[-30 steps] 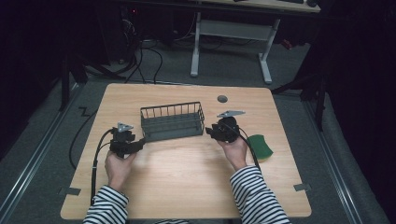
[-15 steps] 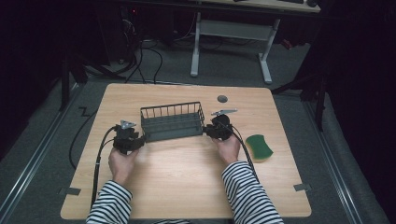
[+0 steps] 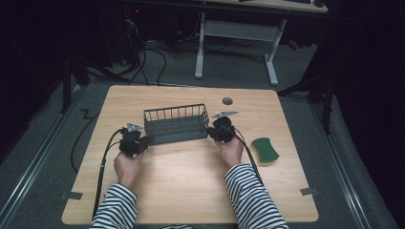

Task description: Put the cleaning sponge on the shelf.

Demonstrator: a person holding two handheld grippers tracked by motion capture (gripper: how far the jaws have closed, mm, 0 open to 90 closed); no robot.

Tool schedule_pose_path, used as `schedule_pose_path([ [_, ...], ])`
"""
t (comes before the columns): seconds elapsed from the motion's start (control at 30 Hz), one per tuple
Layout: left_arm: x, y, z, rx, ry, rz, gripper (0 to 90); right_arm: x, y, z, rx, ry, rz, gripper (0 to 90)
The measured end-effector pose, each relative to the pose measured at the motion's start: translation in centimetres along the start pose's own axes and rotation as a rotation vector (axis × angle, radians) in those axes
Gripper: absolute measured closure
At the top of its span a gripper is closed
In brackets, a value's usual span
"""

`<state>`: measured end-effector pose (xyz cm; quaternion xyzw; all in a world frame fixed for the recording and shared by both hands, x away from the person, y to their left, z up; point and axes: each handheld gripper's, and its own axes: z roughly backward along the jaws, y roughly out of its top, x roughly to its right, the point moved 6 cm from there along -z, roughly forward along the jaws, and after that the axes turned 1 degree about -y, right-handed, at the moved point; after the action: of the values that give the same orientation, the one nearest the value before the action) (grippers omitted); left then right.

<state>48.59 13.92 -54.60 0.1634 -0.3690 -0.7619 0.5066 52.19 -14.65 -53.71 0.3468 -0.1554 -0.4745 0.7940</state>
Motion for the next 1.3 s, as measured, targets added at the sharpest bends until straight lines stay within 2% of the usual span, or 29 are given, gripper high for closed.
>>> schedule_pose_path([
  [0.37,0.7,-0.3,0.4,-0.015,-0.011,-0.065,86.3,-0.1,-0.6,0.7,-0.007,-0.010,0.022,86.6],
  [0.63,1.2,-0.7,1.2,-0.028,-0.032,-0.076,86.4,-0.4,-1.2,1.7,-0.015,0.002,0.038,86.6],
  [0.93,2.0,-1.7,2.1,-0.033,-0.054,-0.089,86.5,-1.1,-2.8,3.1,-0.024,0.027,0.046,86.5],
  [1.0,2.3,-2.2,2.6,-0.027,-0.061,-0.105,86.5,-1.5,-3.3,3.8,-0.034,0.035,0.067,86.5],
  [1.17,2.8,-2.9,3.6,-0.021,-0.080,-0.092,86.4,-2.2,-4.2,5.0,-0.051,0.053,0.092,86.5],
  [1.3,3.4,-3.6,3.9,-0.024,-0.089,-0.106,86.4,-2.6,-5.3,5.8,-0.038,0.074,0.083,86.4],
])
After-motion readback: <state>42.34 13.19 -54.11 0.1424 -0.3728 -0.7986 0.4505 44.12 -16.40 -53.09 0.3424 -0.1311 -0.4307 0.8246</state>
